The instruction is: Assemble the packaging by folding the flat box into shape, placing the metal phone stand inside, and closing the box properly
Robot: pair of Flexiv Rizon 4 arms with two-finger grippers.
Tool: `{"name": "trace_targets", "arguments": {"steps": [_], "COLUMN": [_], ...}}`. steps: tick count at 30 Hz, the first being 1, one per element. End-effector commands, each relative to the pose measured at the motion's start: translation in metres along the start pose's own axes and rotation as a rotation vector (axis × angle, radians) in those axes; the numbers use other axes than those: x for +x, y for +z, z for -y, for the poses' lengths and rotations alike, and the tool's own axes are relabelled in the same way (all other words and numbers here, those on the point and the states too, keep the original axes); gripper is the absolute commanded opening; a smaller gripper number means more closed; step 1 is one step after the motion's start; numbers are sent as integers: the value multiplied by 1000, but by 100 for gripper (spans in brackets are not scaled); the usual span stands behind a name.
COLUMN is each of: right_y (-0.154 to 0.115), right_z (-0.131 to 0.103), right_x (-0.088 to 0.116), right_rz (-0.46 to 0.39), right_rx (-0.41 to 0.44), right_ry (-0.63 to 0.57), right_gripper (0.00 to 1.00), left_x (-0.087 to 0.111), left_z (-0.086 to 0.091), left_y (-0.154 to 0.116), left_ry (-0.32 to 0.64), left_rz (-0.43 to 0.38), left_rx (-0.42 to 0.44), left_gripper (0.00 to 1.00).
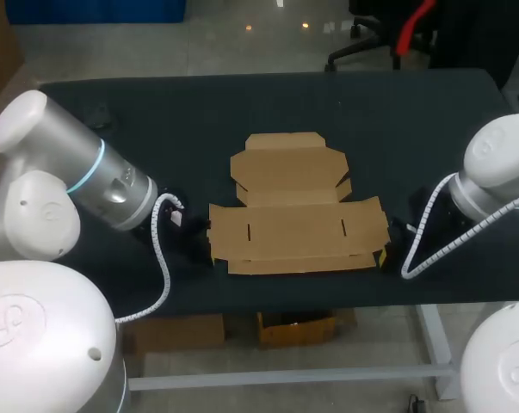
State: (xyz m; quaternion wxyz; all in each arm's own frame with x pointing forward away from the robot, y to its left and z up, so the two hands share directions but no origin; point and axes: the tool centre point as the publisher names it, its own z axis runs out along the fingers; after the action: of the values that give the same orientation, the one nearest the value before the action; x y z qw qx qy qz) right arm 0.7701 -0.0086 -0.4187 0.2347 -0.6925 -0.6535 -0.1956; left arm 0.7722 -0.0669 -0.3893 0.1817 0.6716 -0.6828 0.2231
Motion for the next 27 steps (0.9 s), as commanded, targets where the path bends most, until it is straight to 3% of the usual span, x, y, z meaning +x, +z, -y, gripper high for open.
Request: {"name": "trace_targets", "arguments": {"steps": [1, 27], "right_y": [1, 6], "right_z": [-1, -5], "right_x": [-1, 2], "right_rz": [0, -14], "right_rx": [-6, -49], "right_ry": [1, -30], "right_gripper": [0, 0], "left_x": [-1, 3], "left_z": [0, -14], "left_y": [1, 2], "left_ry": [1, 15], "left_rz": [-4, -34], "left_rx": [-3, -68], "left_gripper": [0, 0]}}
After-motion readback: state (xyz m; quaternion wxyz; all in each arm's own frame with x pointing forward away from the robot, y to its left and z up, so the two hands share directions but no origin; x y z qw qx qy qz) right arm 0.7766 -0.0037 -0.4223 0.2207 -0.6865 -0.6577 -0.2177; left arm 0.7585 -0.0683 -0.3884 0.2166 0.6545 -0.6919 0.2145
